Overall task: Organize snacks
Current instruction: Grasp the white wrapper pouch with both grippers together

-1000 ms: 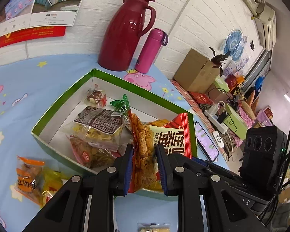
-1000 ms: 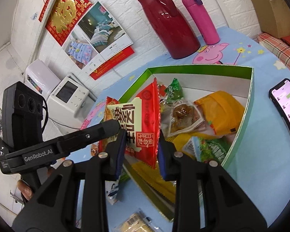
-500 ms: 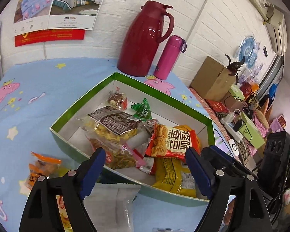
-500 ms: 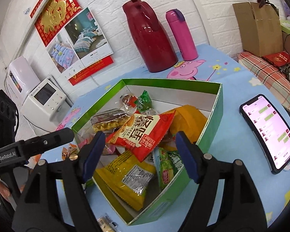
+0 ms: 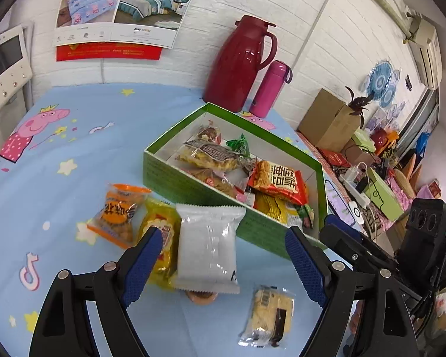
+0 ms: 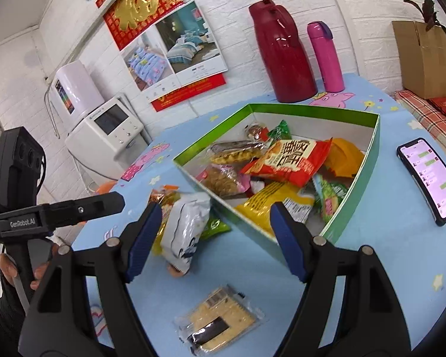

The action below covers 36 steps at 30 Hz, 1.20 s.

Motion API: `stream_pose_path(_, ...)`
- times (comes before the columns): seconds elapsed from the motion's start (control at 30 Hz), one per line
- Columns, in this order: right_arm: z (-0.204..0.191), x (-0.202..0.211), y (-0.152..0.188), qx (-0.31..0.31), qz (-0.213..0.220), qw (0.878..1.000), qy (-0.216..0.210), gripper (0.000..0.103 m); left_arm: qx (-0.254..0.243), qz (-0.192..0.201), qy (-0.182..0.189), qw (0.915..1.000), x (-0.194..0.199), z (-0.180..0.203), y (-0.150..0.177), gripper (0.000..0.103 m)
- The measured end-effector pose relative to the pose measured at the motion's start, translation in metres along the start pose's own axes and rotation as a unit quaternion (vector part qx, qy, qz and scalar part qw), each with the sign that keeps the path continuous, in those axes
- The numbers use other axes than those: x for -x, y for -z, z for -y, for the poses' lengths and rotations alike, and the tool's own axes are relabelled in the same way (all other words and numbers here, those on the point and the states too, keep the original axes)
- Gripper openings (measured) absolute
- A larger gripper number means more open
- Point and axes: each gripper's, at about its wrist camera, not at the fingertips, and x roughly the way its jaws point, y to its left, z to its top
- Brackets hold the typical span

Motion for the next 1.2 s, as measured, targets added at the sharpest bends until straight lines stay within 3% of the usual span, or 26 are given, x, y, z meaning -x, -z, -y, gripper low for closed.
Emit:
stream_pose_path(0.27, -0.013, 0.010, 0.024, 0.015, -0.020, 1.000, 0.016, 0.075, -0.033, -0.026, -0.015, 0.9990, -0.011, 0.007, 0.039, 0.086)
stream_pose_path(0.6, -0.002, 0.032, 0.038, 0.009, -0.026, 0.999, 0.044, 0.075, -0.026, -0.055, -0.050, 0.9969, -0.079, 0.017, 0.046, 0.084)
stream_pose_path(0.63, -0.001, 0.033, 0.038, 0.010, -0.025, 0.999, 0.045, 0.075, -0.029, -0.054, -0.053, 0.9967, -0.081, 0.015, 0.047, 0.079)
stream_pose_path(0.67, 0.000, 0.034, 0.039, 0.009, -0.025, 0.999, 0.046, 0.075, -0.032, -0.053, -0.059, 0.9963, -0.081, 0.014, 0.050, 0.060)
stream_pose_path(0.77, -0.001, 0.031, 0.039, 0.003, -0.030, 0.999, 0.034, 0.075, -0.020, -0.089, -0.028, 0.9955, -0.083, 0.001, 0.062, 0.027)
stream_pose_path(0.8, -0.002, 0.029, 0.039, 0.004, -0.032, 0.999, 0.030, 0.075, -0.022, -0.078, -0.025, 0.9964, -0.078, -0.001, 0.066, 0.024)
stream_pose_path(0.97, -0.013, 0.018, 0.044, 0.018, -0.055, 0.998, 0.008, 0.075, -0.014, -0.078, -0.003, 0.9968, -0.044, -0.015, 0.091, 0.023)
stream_pose_path(1.07, -0.020, 0.007, 0.046, 0.018, -0.075, 0.997, -0.018, 0.075, -0.010, -0.063, -0.008, 0.9979, -0.019, -0.024, 0.105, 0.025)
stream_pose_path(1.13, -0.023, -0.003, 0.046, 0.013, -0.089, 0.995, -0.031, 0.075, 0.009, -0.063, 0.013, 0.9979, -0.008, -0.033, 0.111, 0.035)
stream_pose_path(1.2, -0.024, -0.013, 0.047, 0.000, -0.103, 0.994, -0.042, 0.075, 0.042, -0.062, 0.045, 0.9962, -0.002, -0.043, 0.113, 0.051)
